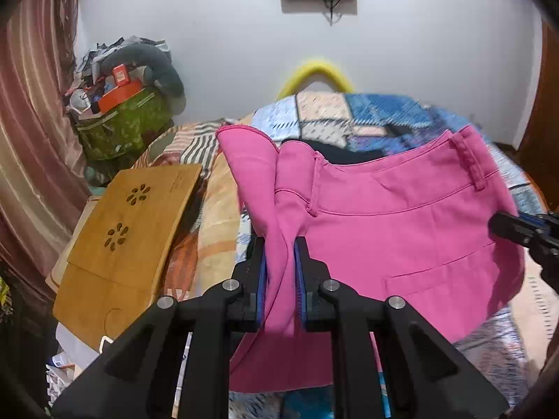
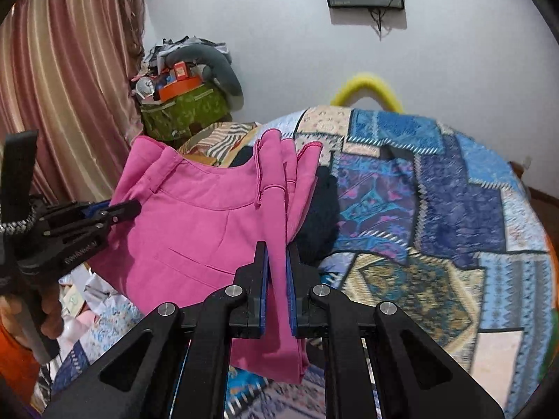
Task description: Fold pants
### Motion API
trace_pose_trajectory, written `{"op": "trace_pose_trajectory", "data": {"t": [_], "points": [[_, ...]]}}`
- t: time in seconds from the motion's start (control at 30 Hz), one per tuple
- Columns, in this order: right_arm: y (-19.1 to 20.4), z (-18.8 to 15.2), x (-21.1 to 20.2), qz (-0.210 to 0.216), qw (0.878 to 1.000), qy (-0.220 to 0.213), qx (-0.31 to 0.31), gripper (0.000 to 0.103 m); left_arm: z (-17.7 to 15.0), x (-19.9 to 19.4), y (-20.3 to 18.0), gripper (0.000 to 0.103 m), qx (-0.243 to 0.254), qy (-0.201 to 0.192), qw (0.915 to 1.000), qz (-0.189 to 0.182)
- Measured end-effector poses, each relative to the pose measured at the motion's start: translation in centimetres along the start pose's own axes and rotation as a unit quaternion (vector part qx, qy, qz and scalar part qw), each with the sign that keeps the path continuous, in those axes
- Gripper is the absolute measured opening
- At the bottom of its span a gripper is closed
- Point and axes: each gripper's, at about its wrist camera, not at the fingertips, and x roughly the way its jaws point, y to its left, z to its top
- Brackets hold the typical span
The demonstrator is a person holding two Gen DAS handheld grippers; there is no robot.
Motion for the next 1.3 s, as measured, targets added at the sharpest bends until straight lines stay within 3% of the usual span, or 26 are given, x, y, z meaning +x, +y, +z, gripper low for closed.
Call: {"op": "trace_pose_trajectory", "data": {"t": [0.23,0.37,0.43,0.57,0.77,0.97,1.13,1.3], "points": [[0.6,-1.7,4.9,-0.008,0.999,0.041,0.014,0.008,-2.1,7.2,2.3,0.014,-0.024,0.059,0.9962,0.059],[-0.1,-2.5,5.6,-0.018,0.998,0.061,0.016,0.015,-3.9,9.5,4.7,0.014,-0.073,0.112,0.9909,0.01],[-0.8,-2.7,5.5,-0.02,0.996,0.079,0.02,0.017,-4.7,9.2,5.3,0.014,-0.079,0.115,0.9903,0.007],[-1.2,-2.9,3.9,-0.026,0.996,0.082,0.017,0.031,-5.3,7.2,5.4,0.015,-0.066,0.112,0.9916,0.002],[-0.2,-1.7,-0.9,-0.018,0.999,0.039,0.001,0.032,-3.8,0.8,5.0,0.015,-0.054,0.072,0.9957,-0.02],[3.0,0.1,-9.8,0.018,0.999,-0.046,-0.016,0.032,-1.5,-9.9,3.7,0.015,-0.04,-0.014,0.9976,-0.055],[5.9,0.2,-17.6,0.045,0.991,-0.117,-0.043,0.032,-1.0,-20.3,2.4,0.015,-0.027,-0.099,0.9927,-0.063],[8.4,-1.8,-24.7,0.051,0.98,-0.183,-0.061,0.032,-3.0,-29.0,1.1,0.02,-0.014,-0.183,0.9824,-0.035]]}}
